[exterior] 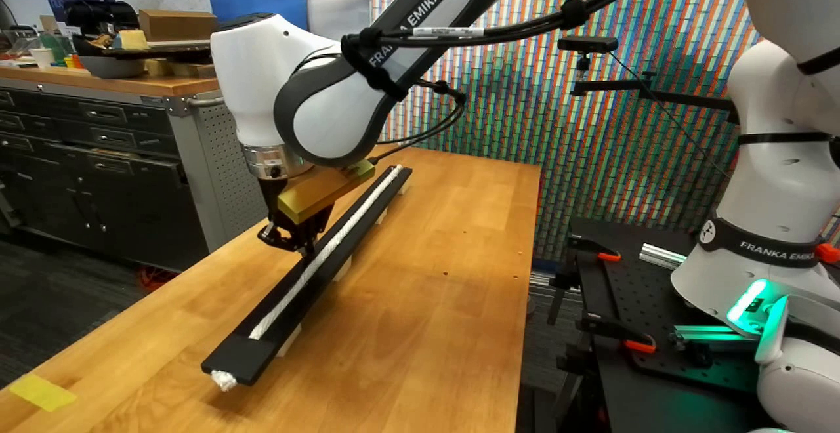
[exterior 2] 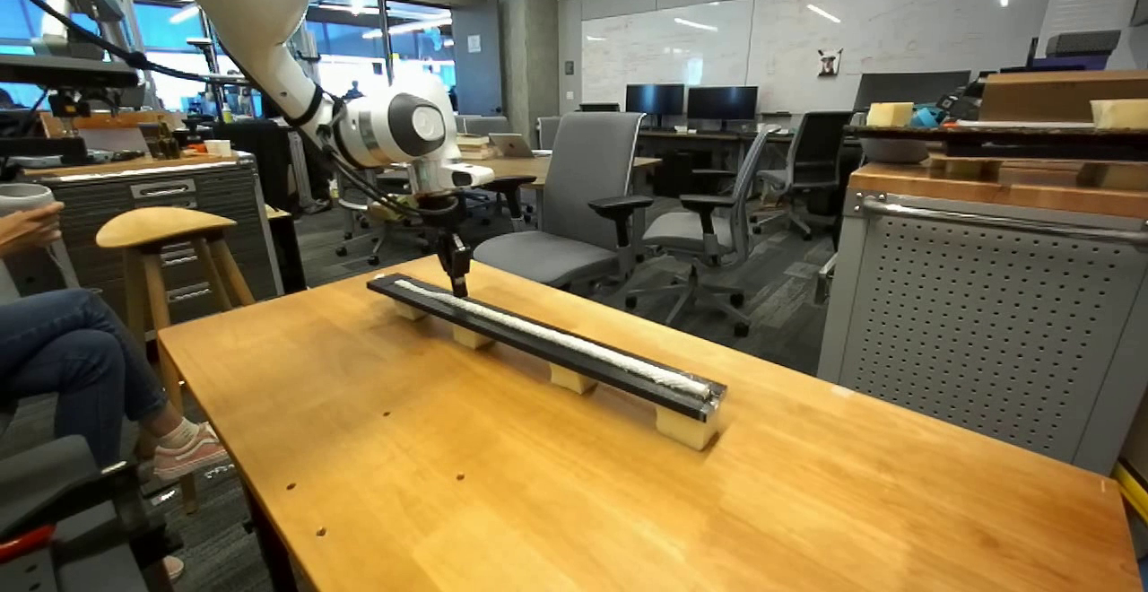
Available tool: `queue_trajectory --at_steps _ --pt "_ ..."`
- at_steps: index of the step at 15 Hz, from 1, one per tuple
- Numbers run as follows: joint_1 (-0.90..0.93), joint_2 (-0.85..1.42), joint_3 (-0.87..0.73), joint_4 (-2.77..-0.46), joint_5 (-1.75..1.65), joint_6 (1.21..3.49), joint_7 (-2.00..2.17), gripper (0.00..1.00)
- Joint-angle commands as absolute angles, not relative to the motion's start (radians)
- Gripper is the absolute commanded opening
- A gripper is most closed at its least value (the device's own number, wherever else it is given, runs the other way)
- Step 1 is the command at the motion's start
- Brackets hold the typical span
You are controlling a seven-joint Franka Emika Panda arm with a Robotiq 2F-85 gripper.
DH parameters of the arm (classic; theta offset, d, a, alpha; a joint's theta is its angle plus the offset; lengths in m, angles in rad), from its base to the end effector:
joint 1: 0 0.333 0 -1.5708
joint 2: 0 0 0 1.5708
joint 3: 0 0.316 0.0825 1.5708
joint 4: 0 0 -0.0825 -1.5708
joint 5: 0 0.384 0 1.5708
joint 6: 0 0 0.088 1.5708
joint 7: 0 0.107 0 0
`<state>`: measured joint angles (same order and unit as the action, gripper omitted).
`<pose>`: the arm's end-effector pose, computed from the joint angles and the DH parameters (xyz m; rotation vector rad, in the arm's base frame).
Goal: Fit the rope along the center of the black object
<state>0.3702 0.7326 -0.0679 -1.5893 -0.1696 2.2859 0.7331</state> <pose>0.6620 0.2088 0.2022 2.9401 -0.4450 0.0802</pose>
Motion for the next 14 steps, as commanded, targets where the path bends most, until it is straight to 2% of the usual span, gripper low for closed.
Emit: queue_trajectory --at_steps 1,14 --pt "0.371 0.686 -0.071 -1.641 -0.198 2.296 0.728 0.0" --pt "0.38 0.684 -0.056 -1.616 -0.205 2.272 0.725 0.0"
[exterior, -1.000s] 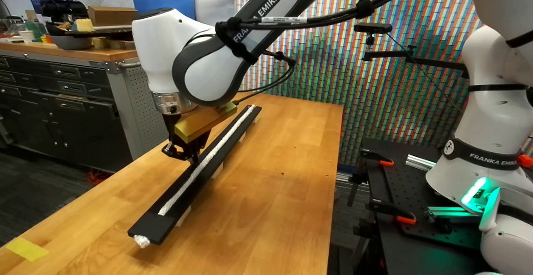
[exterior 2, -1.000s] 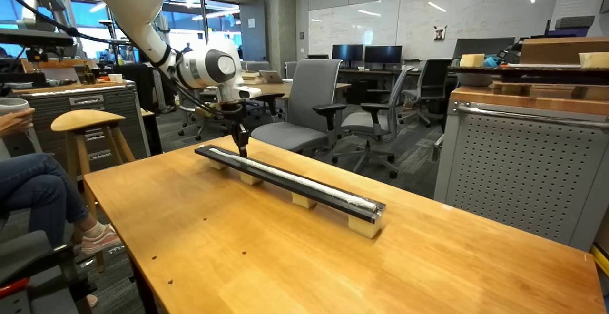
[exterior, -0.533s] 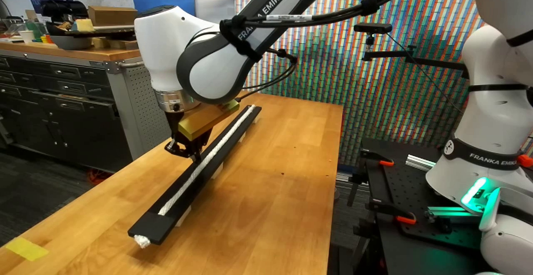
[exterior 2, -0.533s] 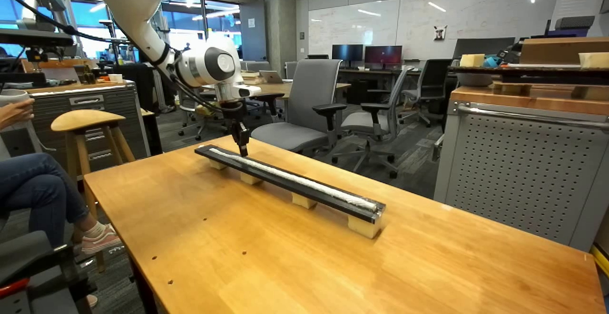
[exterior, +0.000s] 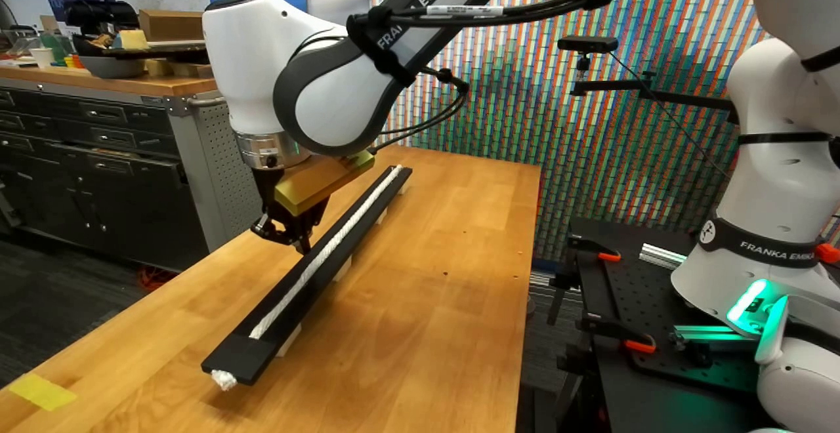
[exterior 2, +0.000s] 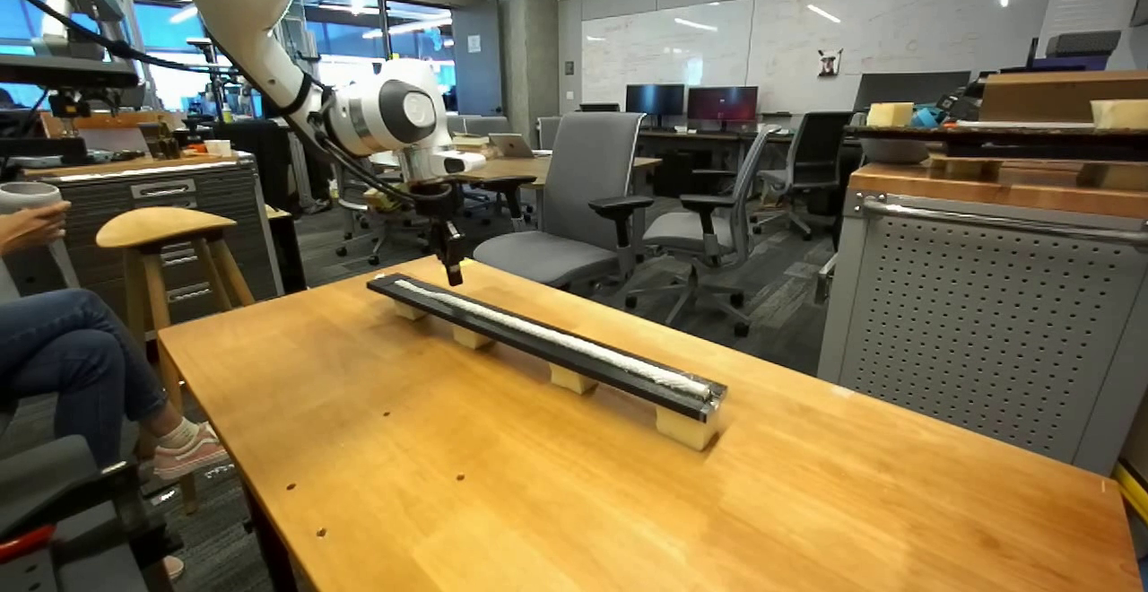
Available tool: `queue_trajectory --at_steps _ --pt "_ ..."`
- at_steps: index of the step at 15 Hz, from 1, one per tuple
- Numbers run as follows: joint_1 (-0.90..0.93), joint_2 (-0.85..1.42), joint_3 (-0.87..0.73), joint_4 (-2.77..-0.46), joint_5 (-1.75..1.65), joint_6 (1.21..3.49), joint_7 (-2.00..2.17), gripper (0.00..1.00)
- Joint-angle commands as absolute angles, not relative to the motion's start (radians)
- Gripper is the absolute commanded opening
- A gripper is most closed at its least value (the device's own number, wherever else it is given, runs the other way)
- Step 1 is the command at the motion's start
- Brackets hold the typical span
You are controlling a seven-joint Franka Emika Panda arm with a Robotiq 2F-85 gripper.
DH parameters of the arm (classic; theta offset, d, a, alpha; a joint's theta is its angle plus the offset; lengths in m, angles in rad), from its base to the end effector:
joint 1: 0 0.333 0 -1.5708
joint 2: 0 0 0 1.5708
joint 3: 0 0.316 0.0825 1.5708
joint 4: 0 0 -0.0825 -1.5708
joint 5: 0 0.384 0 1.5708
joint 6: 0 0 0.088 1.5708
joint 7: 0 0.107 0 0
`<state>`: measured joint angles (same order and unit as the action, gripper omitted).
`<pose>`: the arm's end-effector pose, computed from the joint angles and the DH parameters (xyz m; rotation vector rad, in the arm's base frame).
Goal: Fit the rope along the center of the black object
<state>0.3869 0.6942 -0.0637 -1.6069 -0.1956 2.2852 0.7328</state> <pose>0.6572 0.2213 0.2213 2.9430 -0.3930 0.1199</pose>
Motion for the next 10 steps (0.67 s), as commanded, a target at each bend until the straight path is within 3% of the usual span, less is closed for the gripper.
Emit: queue_trajectory --at_steps 1,10 --pt "0.377 0.689 -0.055 -1.615 -0.202 2.269 0.723 0.0" --pt "0.353 0.728 -0.046 -1.608 -0.178 2.257 0.705 0.0"
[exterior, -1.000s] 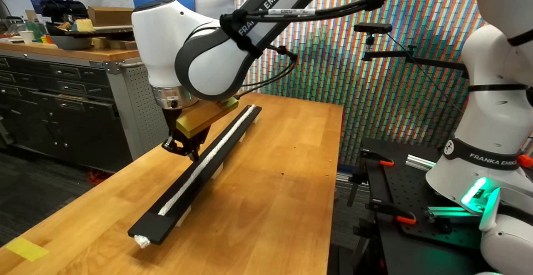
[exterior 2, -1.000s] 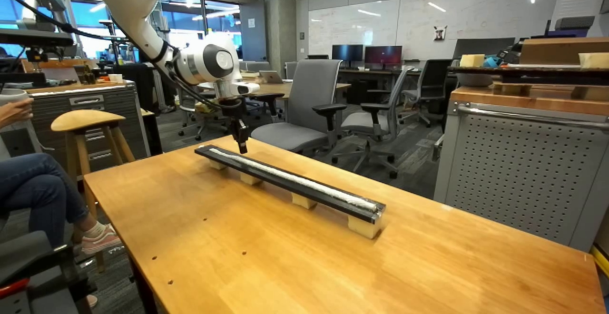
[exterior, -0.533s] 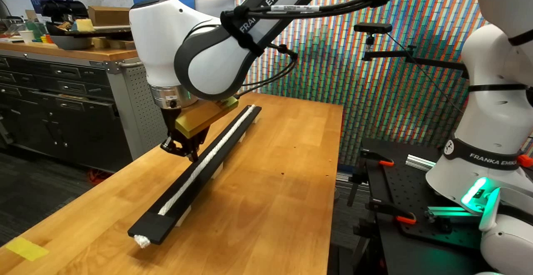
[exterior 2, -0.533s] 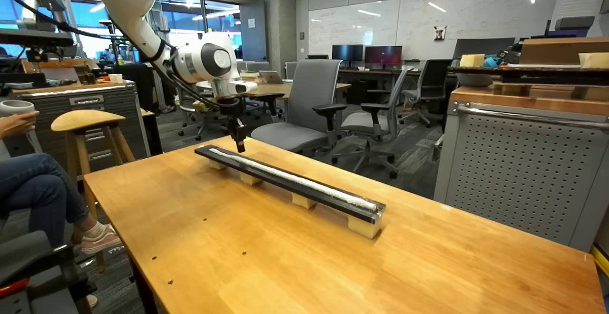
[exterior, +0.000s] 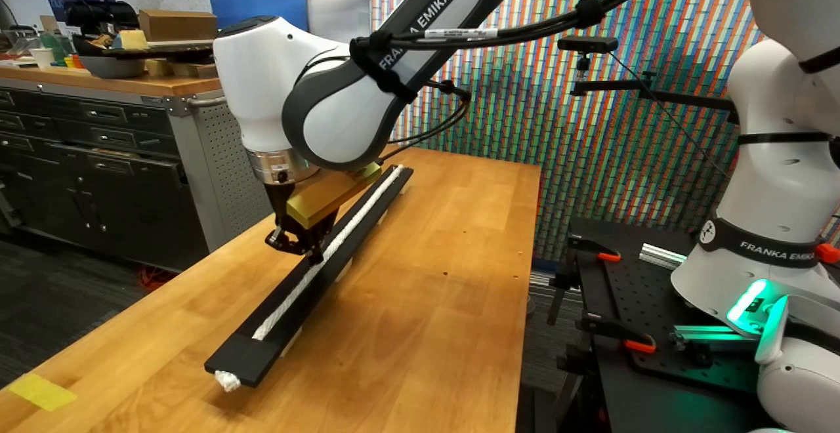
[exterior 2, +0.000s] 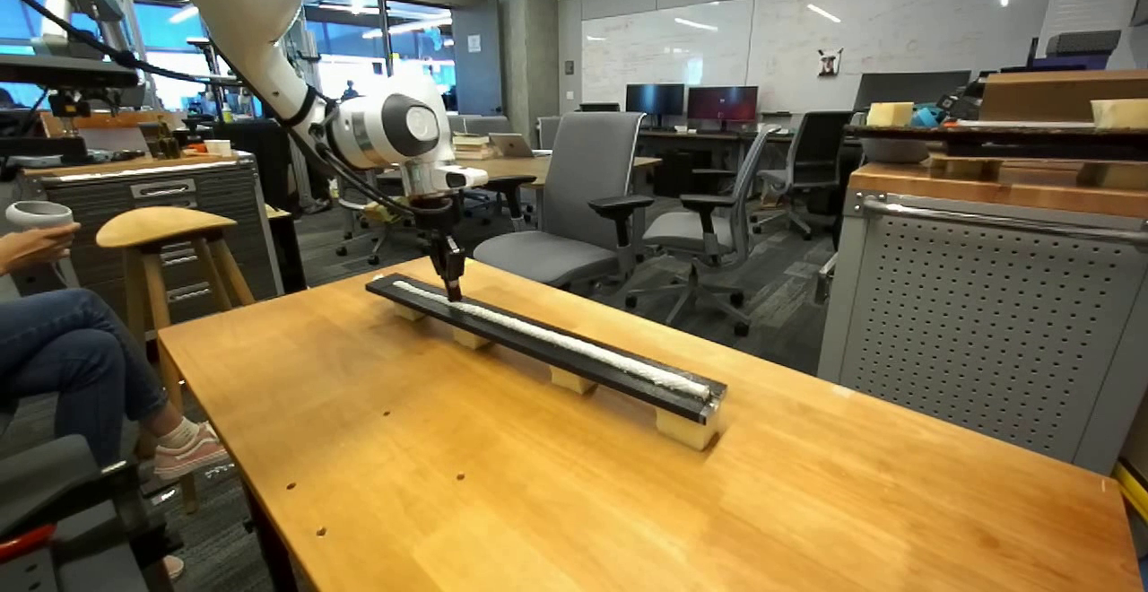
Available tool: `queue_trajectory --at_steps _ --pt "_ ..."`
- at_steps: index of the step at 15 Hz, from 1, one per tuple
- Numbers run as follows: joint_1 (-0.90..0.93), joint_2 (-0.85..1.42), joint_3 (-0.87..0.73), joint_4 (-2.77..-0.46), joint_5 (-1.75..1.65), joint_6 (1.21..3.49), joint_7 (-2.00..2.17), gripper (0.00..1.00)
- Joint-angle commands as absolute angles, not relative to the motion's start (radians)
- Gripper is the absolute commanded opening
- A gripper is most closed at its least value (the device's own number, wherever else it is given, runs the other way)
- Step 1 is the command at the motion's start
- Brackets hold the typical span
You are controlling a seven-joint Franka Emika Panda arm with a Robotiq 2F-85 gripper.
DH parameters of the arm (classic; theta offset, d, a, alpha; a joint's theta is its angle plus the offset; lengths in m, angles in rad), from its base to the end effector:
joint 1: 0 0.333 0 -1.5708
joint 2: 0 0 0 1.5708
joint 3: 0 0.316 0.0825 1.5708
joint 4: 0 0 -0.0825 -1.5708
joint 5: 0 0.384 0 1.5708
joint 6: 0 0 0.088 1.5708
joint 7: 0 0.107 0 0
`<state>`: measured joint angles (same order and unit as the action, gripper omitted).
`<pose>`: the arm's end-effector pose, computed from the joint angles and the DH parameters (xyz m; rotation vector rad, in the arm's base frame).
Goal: Fit the rope along the center of the black object
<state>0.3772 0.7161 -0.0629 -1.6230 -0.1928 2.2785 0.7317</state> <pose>0.6513 0.2122 0.1989 2.9236 -0.4017 0.0584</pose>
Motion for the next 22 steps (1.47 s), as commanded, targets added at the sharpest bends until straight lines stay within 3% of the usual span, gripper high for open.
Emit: queue_trajectory --at_steps 1,22 --pt "0.349 0.733 -0.044 -1.606 -0.173 2.258 0.702 0.0" --pt "0.333 0.688 -0.061 -1.652 -0.152 2.317 0.688 0.0"
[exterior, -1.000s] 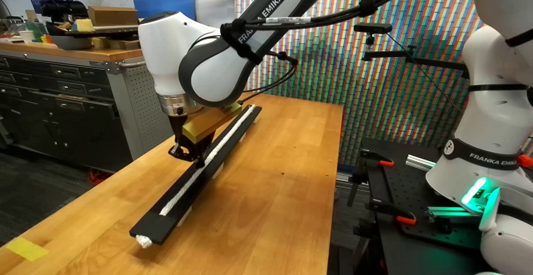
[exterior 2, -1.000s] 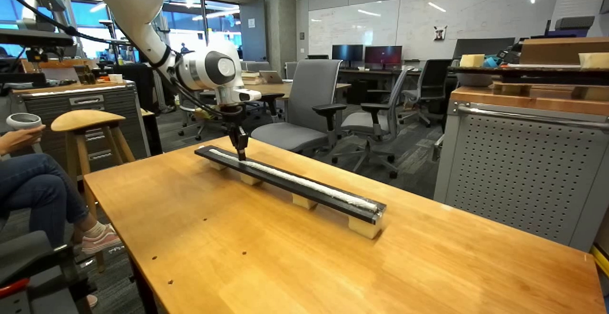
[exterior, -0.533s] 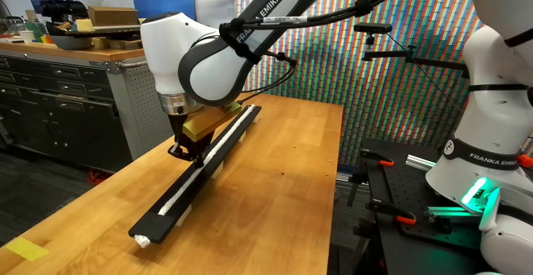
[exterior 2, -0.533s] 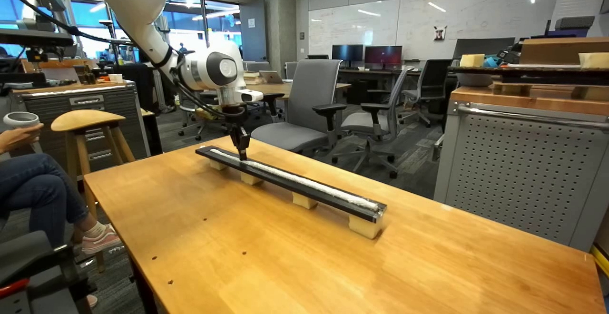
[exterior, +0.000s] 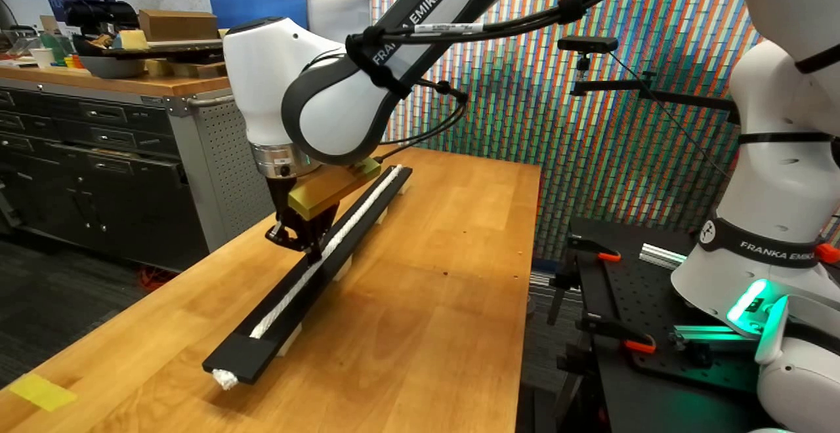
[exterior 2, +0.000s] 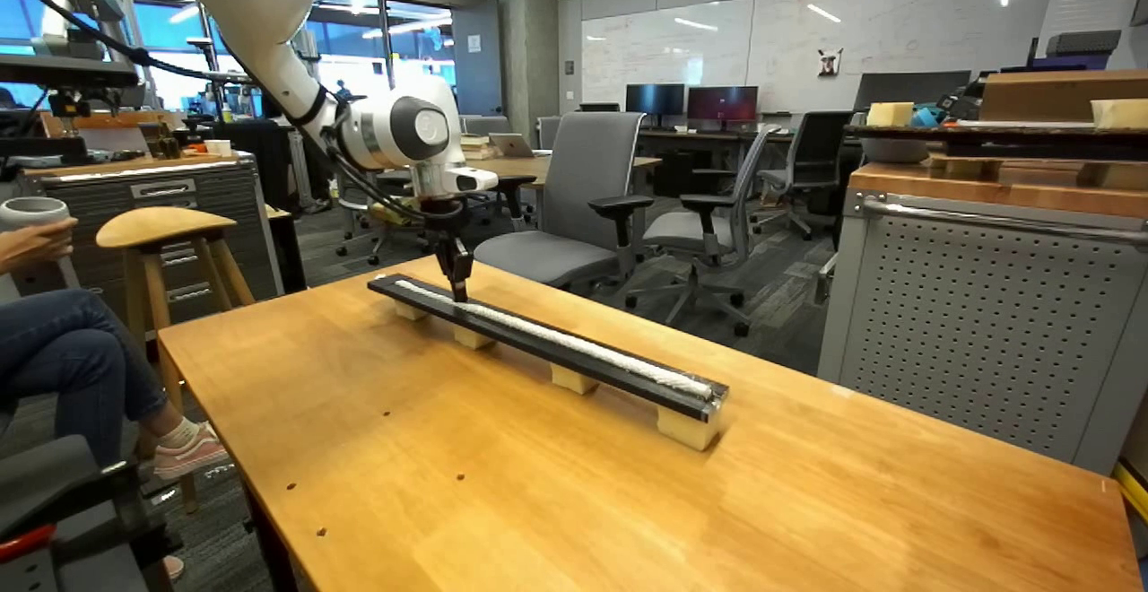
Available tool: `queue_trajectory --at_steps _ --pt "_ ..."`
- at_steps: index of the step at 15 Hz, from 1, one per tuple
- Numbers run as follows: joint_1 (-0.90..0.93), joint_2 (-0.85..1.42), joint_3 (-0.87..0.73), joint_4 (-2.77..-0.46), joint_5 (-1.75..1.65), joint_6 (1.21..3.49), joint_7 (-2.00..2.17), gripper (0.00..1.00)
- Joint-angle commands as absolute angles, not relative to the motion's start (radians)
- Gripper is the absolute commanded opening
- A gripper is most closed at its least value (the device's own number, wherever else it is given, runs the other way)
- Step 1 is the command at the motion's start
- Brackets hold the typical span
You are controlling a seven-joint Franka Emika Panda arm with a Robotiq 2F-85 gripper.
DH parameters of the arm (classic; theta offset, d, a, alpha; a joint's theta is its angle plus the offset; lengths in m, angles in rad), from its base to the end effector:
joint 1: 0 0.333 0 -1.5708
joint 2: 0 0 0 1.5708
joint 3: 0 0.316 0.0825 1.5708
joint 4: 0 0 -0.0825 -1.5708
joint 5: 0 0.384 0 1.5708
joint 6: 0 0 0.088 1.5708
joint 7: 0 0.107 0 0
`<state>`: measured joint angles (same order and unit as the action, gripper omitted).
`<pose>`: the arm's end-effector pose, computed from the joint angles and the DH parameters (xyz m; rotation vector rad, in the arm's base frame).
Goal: Fit the rope along the center of the black object
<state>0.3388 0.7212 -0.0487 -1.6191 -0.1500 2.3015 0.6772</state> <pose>0.6589 0.1976 0.1983 2.9694 -0.4081 0.0475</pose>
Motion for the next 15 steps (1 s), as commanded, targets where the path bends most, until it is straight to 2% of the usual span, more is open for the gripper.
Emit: queue_trajectory --at_steps 1,15 --pt "0.333 0.684 -0.067 -1.655 -0.154 2.316 0.692 0.0" --pt "0.29 0.683 -0.082 -1.699 -0.144 2.32 0.684 0.0"
